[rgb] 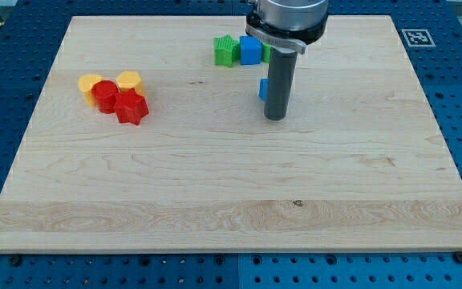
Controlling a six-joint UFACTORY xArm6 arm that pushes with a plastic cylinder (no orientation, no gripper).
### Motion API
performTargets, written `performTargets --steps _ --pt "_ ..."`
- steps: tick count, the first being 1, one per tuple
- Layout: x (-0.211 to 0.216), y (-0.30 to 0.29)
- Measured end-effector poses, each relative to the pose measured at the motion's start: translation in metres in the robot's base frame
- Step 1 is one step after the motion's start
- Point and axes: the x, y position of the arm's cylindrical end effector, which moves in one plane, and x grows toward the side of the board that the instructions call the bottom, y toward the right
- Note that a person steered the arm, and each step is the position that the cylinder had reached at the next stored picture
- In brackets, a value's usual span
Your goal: Slide the blue triangle to the right side of the green circle
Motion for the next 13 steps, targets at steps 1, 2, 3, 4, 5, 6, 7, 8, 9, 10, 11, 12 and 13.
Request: performTargets --steps 1,2,3,4,5,6,7,8,9,10,11,12,13 --pt "-0.003 0.0" --pt "-0.01 -0.002" --pt "-0.008 -0.021" --pt "-0.008 -0.055" --pt "-0.008 -0.057" --pt "-0.014 -0.057" --pt "-0.014 -0.057" --pt "-0.021 -0.047" --pt "-0.015 -0.021" --pt "-0.015 -0.001" --pt "-0.015 -0.001" --pt "-0.016 -0.011" --pt "-0.016 -0.032"
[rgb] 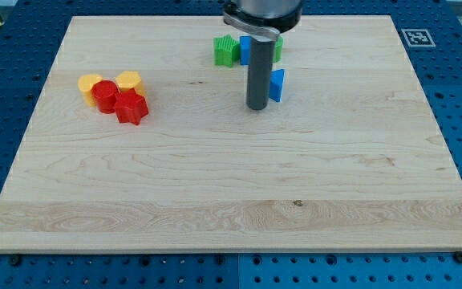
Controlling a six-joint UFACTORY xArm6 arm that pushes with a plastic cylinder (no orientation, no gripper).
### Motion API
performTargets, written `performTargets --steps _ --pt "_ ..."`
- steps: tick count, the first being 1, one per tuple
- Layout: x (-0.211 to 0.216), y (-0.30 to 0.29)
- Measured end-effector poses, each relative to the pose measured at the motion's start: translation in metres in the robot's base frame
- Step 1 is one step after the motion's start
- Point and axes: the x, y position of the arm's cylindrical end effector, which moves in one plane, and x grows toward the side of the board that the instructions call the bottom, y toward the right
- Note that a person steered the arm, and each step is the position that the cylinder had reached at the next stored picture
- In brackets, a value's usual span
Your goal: Slide the blue triangle to the right side of the green circle
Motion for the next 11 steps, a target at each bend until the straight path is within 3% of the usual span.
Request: performTargets --steps 2,5,8,10,11 --pt "-0.009 0.0" --pt "-0.014 0.056" --pt "-0.003 0.015" --pt "-0.051 0.031" --pt "-0.051 0.032"
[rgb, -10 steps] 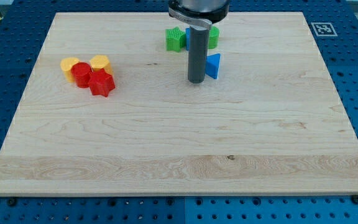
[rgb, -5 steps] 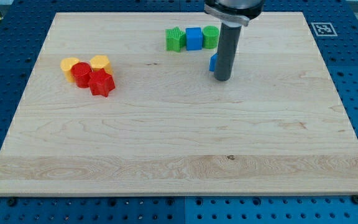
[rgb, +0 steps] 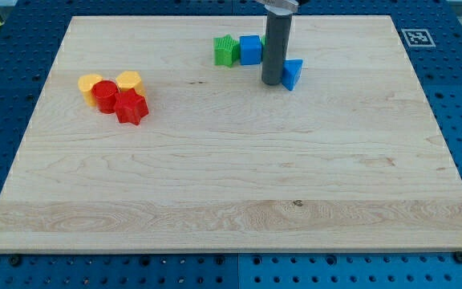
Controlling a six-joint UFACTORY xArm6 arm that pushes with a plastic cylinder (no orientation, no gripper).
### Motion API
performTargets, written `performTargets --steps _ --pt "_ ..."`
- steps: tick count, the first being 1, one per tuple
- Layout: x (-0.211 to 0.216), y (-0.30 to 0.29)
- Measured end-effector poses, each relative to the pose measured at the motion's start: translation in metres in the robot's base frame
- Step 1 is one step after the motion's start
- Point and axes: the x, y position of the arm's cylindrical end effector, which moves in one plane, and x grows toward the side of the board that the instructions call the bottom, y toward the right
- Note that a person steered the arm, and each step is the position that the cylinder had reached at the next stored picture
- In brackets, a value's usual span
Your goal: Slide the blue triangle to the right side of the green circle
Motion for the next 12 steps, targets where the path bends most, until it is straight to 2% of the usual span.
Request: performTargets --steps 1,2,5,6,8,9,12 --pt "0.0 0.003" --pt "0.024 0.003" --pt "0.02 0.046" --pt "0.015 0.049" --pt "0.051 0.029" --pt "0.055 0.027" --pt "0.031 0.048"
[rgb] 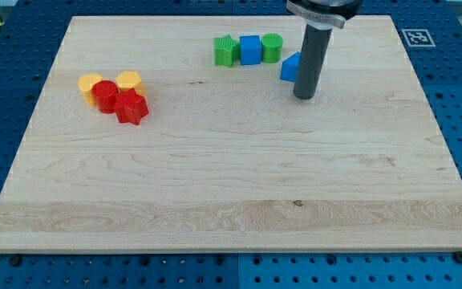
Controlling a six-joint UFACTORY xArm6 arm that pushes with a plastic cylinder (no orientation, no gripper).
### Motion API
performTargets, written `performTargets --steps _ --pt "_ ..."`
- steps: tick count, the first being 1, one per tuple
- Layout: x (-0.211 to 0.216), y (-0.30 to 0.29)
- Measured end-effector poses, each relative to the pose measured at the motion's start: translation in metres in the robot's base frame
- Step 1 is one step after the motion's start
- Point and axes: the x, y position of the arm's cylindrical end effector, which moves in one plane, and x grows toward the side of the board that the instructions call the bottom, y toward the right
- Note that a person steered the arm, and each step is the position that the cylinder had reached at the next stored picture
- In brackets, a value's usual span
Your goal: Slide the blue triangle to the right side of the green circle
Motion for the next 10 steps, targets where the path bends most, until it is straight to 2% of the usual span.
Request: performTargets --steps 3,5,10 --pt "-0.007 -0.014" --pt "-0.045 -0.015" --pt "-0.036 -0.012"
